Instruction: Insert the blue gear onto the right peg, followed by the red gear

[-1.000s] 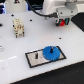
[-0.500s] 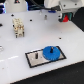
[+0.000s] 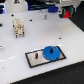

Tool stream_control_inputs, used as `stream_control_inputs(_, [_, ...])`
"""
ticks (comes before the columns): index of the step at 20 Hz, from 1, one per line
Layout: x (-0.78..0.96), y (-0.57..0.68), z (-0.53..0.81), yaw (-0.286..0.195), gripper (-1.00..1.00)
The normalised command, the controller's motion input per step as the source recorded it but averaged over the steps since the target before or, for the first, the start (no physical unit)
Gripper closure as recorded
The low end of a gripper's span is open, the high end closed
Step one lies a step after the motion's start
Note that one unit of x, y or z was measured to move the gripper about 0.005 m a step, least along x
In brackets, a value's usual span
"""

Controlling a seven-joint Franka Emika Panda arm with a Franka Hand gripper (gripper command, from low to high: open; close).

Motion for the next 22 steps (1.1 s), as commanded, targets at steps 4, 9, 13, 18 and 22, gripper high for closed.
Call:
stream_control_inputs(4, [0.66, -0.32, 0.51, 0.000, 1.00])
stream_control_inputs(9, [0.70, -0.28, 0.46, 0.000, 1.00])
stream_control_inputs(13, [0.77, -0.26, 0.39, 0.000, 1.00])
stream_control_inputs(18, [0.79, -0.22, 0.37, 0.000, 1.00])
stream_control_inputs(22, [0.79, -0.21, 0.35, 0.000, 1.00])
